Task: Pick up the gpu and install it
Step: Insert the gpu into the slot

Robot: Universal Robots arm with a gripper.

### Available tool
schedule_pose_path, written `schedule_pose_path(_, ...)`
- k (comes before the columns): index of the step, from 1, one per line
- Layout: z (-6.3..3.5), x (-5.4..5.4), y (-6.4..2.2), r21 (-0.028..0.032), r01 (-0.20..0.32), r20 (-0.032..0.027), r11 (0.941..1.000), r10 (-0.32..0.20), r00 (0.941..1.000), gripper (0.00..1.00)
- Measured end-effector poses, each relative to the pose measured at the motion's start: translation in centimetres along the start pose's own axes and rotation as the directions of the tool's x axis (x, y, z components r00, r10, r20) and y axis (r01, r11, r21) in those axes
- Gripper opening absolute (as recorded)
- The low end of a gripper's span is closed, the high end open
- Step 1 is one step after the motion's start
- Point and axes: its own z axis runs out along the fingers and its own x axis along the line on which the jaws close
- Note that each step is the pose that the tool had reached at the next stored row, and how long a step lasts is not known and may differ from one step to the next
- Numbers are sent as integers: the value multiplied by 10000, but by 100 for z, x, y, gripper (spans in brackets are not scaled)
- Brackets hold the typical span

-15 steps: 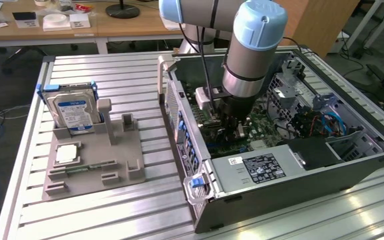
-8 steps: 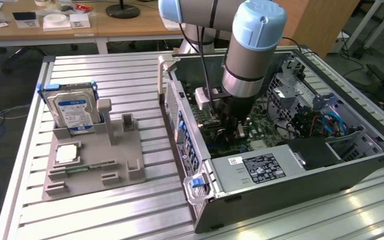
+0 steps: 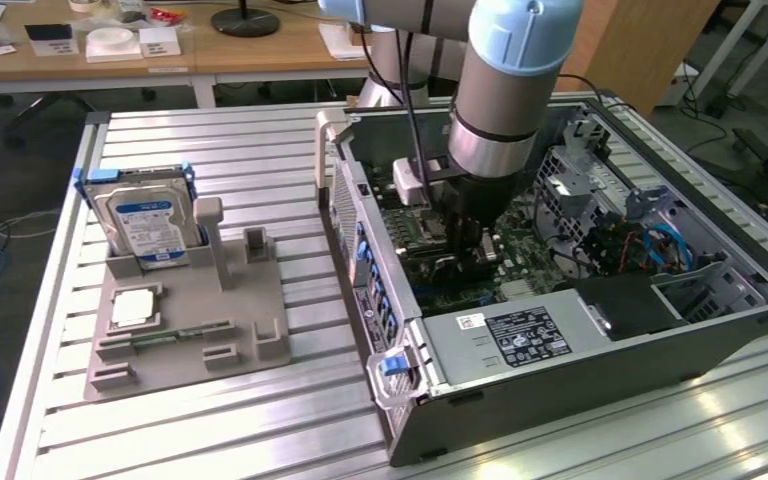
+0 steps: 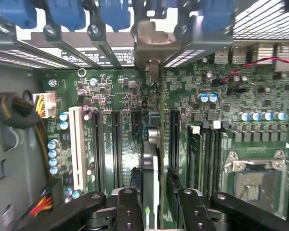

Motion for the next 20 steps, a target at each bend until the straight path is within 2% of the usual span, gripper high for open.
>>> schedule_pose_path(15,-449,-32,-28,334,15,11,9994,-15,10000,35)
schedule_pose_path(17,-471,-33,-29,387,16,15,9992,-17,10000,35)
schedule_pose_path(20,-471,-33,-29,391,18,15,9992,-18,10000,33)
